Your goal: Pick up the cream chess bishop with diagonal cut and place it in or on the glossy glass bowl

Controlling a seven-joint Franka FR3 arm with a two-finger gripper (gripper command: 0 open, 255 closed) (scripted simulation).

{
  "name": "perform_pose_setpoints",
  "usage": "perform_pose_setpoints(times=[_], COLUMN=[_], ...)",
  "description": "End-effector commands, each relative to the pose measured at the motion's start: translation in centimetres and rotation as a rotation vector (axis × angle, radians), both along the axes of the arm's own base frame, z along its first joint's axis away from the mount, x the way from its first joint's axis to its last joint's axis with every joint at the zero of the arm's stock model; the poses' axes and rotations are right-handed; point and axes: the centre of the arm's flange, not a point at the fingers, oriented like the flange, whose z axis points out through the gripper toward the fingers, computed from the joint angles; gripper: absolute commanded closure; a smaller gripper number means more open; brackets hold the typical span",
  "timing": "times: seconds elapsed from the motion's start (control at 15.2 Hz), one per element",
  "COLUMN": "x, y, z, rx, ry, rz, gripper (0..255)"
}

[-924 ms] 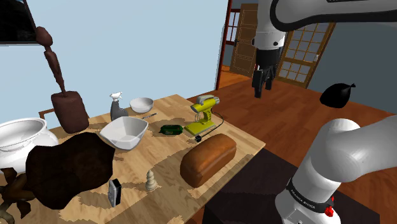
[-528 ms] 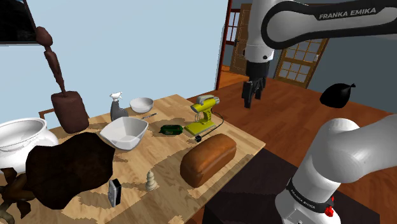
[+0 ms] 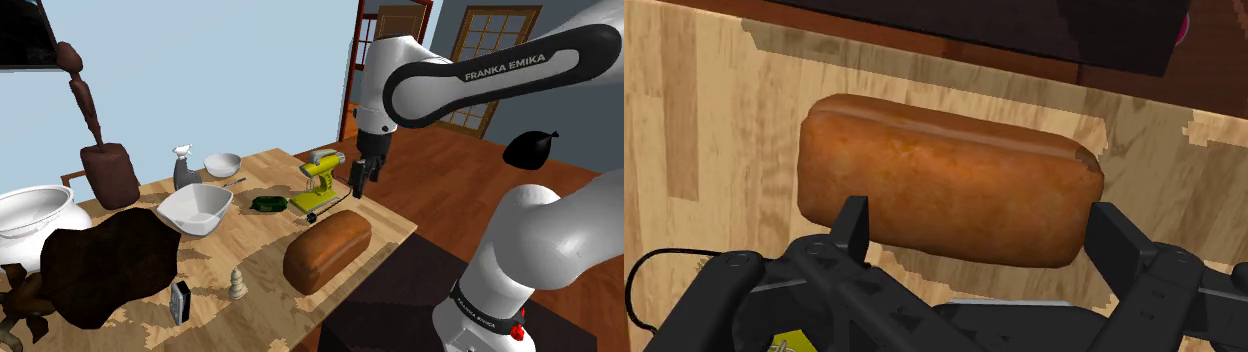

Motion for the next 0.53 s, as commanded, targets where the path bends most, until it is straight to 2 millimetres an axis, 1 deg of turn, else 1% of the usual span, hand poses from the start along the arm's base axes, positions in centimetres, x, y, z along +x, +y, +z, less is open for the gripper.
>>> perform_pose_setpoints(times=[0.0,0.46], x=[0.9,3.2], y=[1.6,7.2], z=[-1.8,-8.0], rx=[0.010,0.040], ry=[-0.023,-0.091], rz=[0.018,0.081], gripper=[0,0])
